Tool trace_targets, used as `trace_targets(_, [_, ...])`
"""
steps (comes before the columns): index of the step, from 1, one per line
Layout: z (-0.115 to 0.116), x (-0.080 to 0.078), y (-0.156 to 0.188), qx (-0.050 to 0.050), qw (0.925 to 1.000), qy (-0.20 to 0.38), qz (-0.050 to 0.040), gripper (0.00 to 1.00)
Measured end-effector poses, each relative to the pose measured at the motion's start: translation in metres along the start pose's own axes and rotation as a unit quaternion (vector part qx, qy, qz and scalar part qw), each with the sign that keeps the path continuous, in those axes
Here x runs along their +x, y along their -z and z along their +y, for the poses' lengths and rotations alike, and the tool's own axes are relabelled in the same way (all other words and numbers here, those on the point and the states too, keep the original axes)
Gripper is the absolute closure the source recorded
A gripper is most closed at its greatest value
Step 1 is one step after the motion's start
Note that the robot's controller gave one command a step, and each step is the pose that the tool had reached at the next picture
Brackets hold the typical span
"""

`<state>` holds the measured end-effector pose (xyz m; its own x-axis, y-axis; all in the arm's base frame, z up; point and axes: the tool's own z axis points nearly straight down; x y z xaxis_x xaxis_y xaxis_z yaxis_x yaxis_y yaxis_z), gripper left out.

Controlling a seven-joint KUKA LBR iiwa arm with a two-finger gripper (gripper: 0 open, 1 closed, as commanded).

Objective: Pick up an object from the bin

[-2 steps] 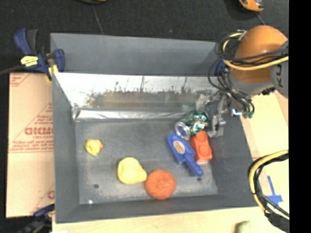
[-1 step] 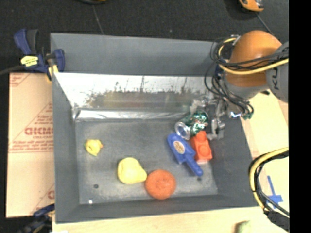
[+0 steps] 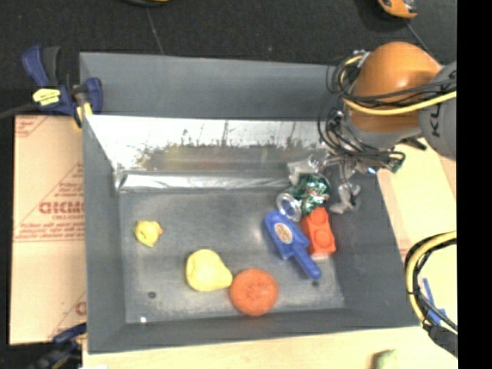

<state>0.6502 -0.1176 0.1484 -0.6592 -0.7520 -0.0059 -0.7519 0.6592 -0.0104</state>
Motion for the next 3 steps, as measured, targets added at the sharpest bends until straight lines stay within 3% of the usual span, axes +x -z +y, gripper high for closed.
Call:
trace_targets(1, [-0.005,-0.008,-0.0704,0.008,1.0,0.002,-0.0036,0.0])
trace_targets(2, [-0.005,-0.0034,-0.0657,0.014,0.9901,-0.14,-0.0068,1.0])
trace_targets(3, [-0.005,-0.0035,-0.0657,0.014,0.9901,-0.139,-0.0067,1.0])
